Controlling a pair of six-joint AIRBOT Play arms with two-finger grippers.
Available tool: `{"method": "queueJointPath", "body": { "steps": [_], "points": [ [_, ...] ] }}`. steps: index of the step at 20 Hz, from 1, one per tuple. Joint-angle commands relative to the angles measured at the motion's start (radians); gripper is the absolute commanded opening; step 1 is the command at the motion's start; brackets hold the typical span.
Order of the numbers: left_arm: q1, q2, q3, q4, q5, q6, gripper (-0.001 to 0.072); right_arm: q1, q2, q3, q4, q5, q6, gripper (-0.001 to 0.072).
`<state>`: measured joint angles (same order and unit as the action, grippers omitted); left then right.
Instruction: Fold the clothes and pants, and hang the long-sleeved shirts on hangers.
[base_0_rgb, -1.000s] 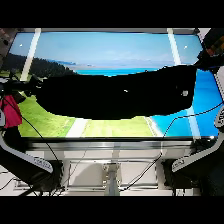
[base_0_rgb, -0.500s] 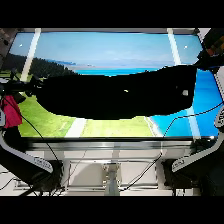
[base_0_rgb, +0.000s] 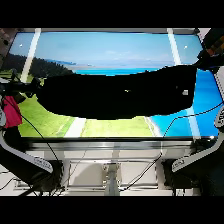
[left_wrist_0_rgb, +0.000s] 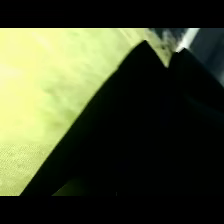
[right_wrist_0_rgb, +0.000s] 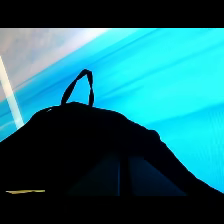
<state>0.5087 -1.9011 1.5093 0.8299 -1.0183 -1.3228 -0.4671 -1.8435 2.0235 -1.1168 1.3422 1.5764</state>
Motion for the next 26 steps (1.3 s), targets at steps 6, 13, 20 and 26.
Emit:
{"method": "queueJointPath", "body": {
  "steps": [6,13,20,26],
  "points": [
    [0.0,0.17,0.001,-0.09,-0.09,0.127,0.0003,0.0,0.001,0.0,0.012,-0.004,0.008,0.0013],
    [0.0,0.378,0.001,-0.091,-0.093,0.127,0.0003,-0.001,0.056,0.003,0.017,-0.014,0.031,0.0013],
    [0.011,0.557,0.001,-0.09,-0.089,0.126,0.0003,-0.002,0.187,0.003,0.018,0.052,0.079,0.0013],
    [0.012,0.579,0.0,0.04,-0.015,0.044,0.0003,-0.012,0.236,0.003,-0.108,0.04,0.121,0.0013]
  ]
}}
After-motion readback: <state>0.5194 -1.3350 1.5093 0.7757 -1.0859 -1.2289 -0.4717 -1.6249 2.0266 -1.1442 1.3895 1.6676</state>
